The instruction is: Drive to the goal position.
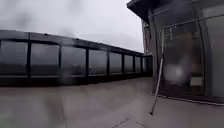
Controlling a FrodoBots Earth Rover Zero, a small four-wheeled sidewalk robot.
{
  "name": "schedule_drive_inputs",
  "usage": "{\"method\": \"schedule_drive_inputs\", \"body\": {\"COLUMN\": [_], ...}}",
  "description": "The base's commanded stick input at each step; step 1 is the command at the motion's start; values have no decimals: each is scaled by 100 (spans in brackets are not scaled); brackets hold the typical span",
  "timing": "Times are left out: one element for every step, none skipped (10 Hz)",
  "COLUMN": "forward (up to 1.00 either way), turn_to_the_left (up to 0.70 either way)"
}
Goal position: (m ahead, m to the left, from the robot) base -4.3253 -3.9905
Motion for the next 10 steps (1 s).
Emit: {"method": "schedule_drive_inputs", "body": {"forward": [70,70,70,70,70,70,70,70,70,70], "turn_to_the_left": [0,0,0,0,0,0,0,-21,-27,-27]}}
